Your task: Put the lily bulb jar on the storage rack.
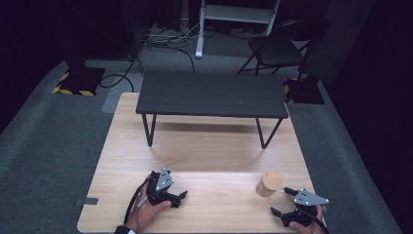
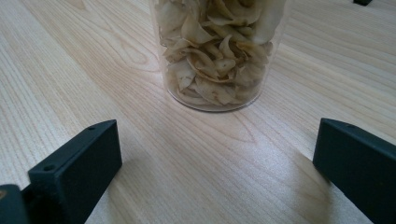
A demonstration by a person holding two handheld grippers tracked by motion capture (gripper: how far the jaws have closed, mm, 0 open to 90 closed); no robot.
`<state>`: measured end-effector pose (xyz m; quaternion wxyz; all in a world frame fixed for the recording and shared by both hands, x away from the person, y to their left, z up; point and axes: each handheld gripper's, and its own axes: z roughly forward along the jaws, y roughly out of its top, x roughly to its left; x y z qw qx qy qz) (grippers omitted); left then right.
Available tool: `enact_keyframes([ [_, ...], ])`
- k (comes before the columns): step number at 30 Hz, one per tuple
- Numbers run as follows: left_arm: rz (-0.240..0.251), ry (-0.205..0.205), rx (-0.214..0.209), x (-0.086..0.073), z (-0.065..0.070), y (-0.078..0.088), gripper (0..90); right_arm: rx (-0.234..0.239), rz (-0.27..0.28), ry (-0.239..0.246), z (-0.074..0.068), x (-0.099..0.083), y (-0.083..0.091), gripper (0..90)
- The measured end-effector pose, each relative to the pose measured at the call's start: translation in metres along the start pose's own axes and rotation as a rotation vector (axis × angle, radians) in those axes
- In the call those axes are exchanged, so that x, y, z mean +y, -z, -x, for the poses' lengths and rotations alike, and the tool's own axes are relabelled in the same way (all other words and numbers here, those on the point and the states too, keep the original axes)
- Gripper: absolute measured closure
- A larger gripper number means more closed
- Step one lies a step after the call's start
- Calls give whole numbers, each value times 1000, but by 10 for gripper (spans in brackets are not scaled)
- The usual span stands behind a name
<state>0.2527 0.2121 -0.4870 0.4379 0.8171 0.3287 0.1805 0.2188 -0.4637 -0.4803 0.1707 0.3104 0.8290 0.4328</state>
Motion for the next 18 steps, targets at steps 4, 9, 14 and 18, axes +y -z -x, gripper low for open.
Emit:
enact_keyframes([
  [4,1,2,1,0,0,0,5,0,0,0,0,0,0,6],
  [9,1,2,1,0,0,0,5,-2,0,0,0,0,0,5],
  [14,0,2,0,0,0,0,5,-1,0,-1,0,0,0,3],
  [18,0,1,0,0,0,0,5,6,0,2,1,-1,2,3],
])
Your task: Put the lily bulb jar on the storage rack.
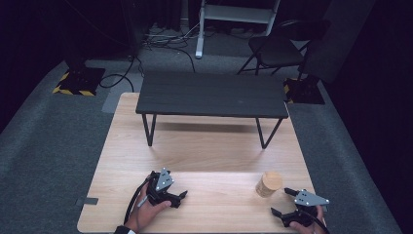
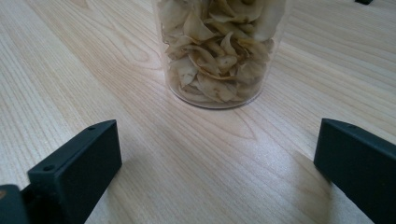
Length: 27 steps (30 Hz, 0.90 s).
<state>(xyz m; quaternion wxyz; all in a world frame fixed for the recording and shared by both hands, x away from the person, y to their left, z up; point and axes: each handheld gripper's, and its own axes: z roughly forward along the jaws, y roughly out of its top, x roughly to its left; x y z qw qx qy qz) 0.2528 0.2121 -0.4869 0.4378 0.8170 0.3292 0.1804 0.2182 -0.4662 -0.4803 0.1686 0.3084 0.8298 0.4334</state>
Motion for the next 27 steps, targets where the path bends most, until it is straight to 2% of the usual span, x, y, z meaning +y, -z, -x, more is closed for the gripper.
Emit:
enact_keyframes([
  [4,0,0,0,0,0,0,5,-1,-7,0,0,1,1,2],
  [6,0,0,0,0,0,0,5,-18,-14,-8,-2,3,3,8],
  [10,0,0,0,0,0,0,5,-7,34,-31,1,4,9,8],
  [12,0,0,0,0,0,0,5,5,35,-35,2,14,10,6],
  [14,0,0,-1,0,0,0,5,11,11,-31,0,31,7,6],
  [15,0,0,-1,0,0,0,5,11,11,-31,0,31,7,6],
  [18,0,1,-1,0,0,0,5,43,-9,13,1,52,3,7],
  [20,-1,0,-1,0,0,0,5,41,-16,15,1,62,-1,6],
  [27,0,-1,-2,0,-1,0,5,39,-23,16,1,78,-14,4],
])
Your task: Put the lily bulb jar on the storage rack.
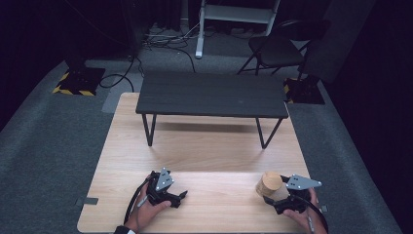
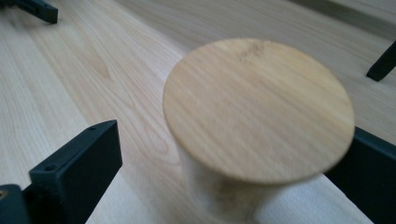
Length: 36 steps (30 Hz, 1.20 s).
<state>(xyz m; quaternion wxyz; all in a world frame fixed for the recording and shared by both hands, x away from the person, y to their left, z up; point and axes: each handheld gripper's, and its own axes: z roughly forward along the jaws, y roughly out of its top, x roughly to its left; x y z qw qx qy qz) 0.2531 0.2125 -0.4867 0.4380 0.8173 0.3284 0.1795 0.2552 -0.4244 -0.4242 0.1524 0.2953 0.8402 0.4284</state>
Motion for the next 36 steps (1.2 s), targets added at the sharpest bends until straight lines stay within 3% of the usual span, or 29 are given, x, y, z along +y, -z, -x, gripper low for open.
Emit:
enact_keyframes([
  [9,1,0,-2,0,0,0,6,-16,-36,-19,6,8,-17,29],
  [15,1,-2,-4,0,-1,0,7,-26,-48,5,6,8,-24,243],
  [25,1,-1,-6,0,-1,0,7,-56,-57,-10,-2,19,-24,247],
  [28,1,0,-4,0,-1,0,7,-45,-5,-22,-3,33,-13,247],
  [32,0,1,-4,0,-1,0,7,-48,-24,14,-3,73,-4,247],
  [36,0,0,-2,0,0,0,7,-36,-9,37,0,111,0,247],
])
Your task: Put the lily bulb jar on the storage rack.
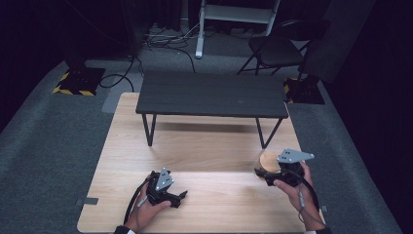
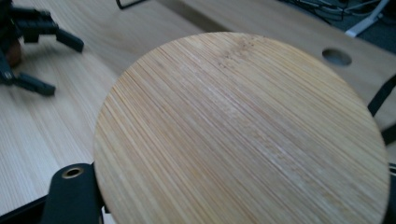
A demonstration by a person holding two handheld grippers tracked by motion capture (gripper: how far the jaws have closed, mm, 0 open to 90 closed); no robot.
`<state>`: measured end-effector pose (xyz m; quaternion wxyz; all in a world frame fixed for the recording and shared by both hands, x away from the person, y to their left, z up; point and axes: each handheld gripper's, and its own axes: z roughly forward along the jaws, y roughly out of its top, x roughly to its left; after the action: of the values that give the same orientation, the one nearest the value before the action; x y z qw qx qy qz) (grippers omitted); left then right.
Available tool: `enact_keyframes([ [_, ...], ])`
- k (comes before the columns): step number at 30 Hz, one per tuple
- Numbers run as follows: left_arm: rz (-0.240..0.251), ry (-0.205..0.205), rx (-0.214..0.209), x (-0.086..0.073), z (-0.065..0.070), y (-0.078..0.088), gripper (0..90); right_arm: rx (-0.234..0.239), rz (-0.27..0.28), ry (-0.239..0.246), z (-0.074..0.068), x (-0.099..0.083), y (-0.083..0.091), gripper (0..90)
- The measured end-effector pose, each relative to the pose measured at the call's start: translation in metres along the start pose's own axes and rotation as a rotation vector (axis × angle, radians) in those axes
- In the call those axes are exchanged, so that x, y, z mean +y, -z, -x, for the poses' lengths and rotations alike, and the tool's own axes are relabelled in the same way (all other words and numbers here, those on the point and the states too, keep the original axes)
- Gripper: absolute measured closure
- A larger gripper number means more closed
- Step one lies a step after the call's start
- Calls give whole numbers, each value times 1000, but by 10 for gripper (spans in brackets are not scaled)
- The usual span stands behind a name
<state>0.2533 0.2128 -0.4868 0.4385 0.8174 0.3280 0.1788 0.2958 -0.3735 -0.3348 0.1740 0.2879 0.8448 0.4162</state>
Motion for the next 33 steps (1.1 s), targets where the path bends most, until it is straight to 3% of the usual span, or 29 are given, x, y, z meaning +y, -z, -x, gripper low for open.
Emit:
enact_keyframes([
  [2,0,0,0,0,0,0,7,4,6,14,2,19,0,247],
  [3,0,0,0,0,0,0,7,4,6,14,2,19,0,247],
  [4,0,0,0,0,0,0,7,0,4,34,2,39,0,247],
  [9,0,2,-1,0,0,0,7,-8,24,67,1,79,-1,247],
  [14,1,8,2,0,0,0,6,7,33,72,3,115,-6,247],
  [15,1,8,2,0,0,0,7,7,33,72,3,115,-6,247],
  [16,1,9,2,0,0,0,6,16,37,79,5,129,-9,247],
  [19,0,7,4,0,0,0,6,30,41,82,10,149,-14,247],
  [21,0,8,3,0,0,0,6,29,43,86,11,155,-15,247],
  [22,0,7,4,0,0,0,6,36,38,88,13,168,-18,247],
  [25,-1,6,5,0,1,0,6,32,28,84,17,185,-24,247],
  [27,-1,6,5,0,1,0,6,27,28,78,19,189,-26,247],
  [28,-1,7,5,0,1,0,6,0,24,79,19,198,-31,246],
  [33,-1,7,4,0,0,0,6,-32,14,23,31,210,-48,247],
])
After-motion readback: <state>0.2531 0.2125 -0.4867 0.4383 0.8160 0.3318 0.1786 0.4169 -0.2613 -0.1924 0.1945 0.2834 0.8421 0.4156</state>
